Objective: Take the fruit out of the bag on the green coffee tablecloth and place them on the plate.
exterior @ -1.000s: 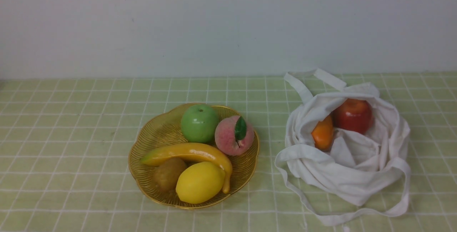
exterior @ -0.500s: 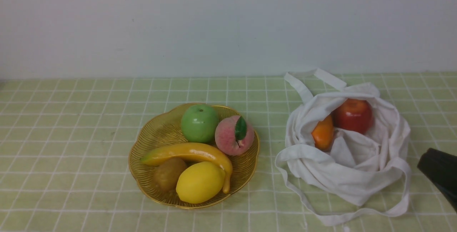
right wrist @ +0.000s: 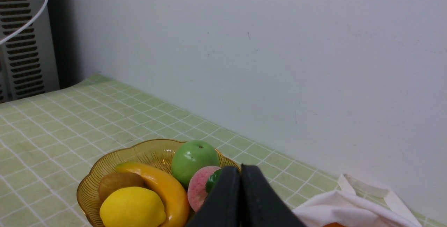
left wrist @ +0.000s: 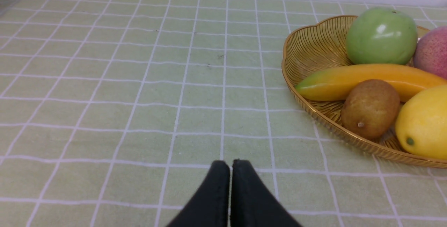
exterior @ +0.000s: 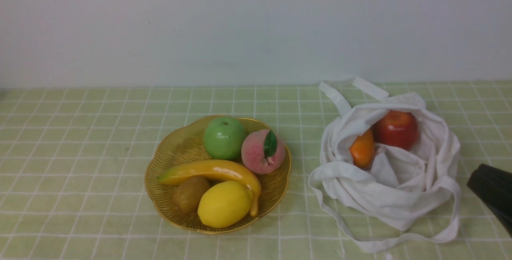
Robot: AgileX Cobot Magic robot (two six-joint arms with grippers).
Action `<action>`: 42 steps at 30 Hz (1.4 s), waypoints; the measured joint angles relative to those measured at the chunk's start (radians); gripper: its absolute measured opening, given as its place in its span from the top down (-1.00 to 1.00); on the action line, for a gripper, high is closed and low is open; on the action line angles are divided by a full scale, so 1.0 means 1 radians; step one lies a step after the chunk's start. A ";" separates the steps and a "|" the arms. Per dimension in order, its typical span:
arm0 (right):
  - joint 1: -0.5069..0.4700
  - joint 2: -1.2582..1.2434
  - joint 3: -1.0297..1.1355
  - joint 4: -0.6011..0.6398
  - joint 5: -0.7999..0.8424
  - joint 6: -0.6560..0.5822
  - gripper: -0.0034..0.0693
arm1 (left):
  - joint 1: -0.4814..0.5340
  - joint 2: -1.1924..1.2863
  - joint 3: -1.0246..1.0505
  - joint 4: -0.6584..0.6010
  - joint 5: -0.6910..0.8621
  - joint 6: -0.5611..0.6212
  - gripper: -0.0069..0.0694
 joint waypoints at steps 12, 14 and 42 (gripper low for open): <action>0.000 0.000 0.001 -0.063 -0.001 -0.004 0.95 | 0.000 0.000 0.000 0.000 0.000 0.000 0.84; 0.000 -0.001 0.001 -0.051 -0.001 -0.004 0.95 | 0.000 0.000 0.000 0.000 0.000 0.000 0.84; -0.494 -0.431 0.329 0.504 0.286 -0.425 0.95 | 0.000 0.000 0.000 0.000 0.000 0.000 0.84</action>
